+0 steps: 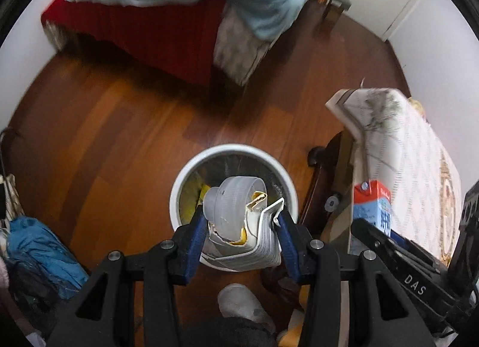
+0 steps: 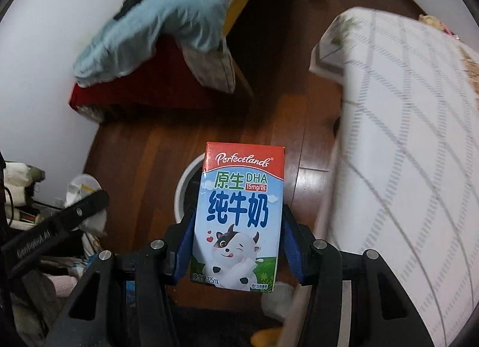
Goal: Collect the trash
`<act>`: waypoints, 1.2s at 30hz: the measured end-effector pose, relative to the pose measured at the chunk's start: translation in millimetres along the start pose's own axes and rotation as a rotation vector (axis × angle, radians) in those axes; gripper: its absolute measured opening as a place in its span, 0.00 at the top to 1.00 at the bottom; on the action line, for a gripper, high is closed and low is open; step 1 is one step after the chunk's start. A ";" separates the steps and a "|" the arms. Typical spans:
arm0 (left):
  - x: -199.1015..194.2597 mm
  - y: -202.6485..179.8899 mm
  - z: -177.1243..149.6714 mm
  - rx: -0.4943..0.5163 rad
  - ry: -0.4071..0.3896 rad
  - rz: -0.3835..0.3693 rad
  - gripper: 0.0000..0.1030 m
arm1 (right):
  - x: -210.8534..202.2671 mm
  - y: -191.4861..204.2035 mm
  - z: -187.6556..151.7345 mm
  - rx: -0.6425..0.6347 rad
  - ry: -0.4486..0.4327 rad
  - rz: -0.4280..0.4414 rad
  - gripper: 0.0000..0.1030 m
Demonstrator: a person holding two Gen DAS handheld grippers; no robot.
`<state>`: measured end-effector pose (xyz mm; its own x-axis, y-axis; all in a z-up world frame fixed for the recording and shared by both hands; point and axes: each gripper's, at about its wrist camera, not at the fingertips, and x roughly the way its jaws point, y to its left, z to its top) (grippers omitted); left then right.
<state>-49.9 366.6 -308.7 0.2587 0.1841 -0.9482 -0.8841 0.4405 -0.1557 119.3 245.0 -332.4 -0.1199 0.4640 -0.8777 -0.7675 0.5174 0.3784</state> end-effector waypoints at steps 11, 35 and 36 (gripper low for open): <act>105.0 36.5 9.2 -0.073 0.160 -0.034 0.59 | 135.0 4.7 29.4 0.000 0.178 -0.075 0.47; 22.1 58.9 -12.1 -0.046 0.007 0.189 0.10 | 106.6 27.5 19.0 -0.121 0.204 -0.146 0.04; 12.5 57.6 -14.7 -0.045 -0.003 0.189 0.10 | 94.8 30.1 16.1 -0.133 0.196 -0.151 0.04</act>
<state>-103.3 381.3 -333.6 0.0879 0.2628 -0.9608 -0.9335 0.3584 0.0126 95.0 316.1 -399.4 -0.1080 0.2339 -0.9662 -0.8601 0.4654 0.2088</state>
